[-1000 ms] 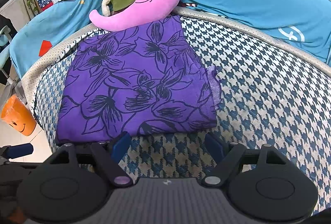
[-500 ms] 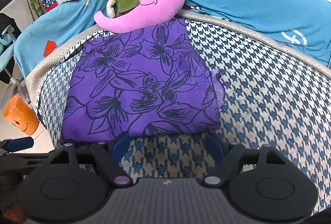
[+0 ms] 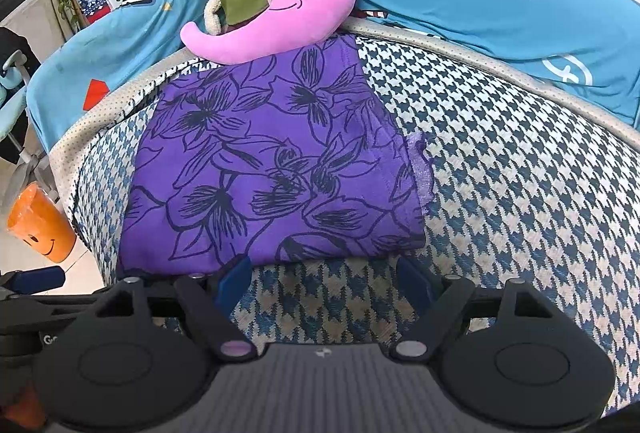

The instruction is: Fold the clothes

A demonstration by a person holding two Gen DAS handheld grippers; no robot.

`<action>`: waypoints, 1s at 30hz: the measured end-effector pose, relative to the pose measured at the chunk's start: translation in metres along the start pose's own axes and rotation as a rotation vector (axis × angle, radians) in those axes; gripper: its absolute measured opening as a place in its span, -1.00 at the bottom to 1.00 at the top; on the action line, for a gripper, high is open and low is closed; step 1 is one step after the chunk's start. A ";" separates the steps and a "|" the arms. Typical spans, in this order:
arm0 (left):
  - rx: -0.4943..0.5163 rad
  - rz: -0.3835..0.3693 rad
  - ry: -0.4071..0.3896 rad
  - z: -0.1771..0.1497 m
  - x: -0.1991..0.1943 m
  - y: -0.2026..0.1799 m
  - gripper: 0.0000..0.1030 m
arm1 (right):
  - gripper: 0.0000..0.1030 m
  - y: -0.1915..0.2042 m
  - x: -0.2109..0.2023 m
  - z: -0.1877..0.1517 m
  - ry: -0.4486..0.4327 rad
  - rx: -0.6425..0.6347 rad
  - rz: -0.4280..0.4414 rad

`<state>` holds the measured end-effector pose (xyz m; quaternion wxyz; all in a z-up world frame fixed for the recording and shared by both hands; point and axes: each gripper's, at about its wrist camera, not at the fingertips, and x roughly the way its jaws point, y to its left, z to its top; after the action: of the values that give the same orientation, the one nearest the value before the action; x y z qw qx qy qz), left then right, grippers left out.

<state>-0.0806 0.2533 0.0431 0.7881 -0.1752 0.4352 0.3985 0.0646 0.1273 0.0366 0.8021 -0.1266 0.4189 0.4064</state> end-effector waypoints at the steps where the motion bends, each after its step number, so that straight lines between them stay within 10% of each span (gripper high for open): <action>1: 0.001 0.001 0.000 0.000 0.000 0.000 1.00 | 0.55 0.000 0.000 0.000 0.000 0.000 0.000; 30: -0.027 0.017 0.010 0.000 0.001 0.009 1.00 | 0.55 0.005 -0.005 0.002 -0.009 0.005 0.061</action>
<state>-0.0874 0.2600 0.0430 0.7801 -0.1840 0.4353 0.4100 0.0601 0.1286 0.0420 0.7916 -0.1099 0.4200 0.4301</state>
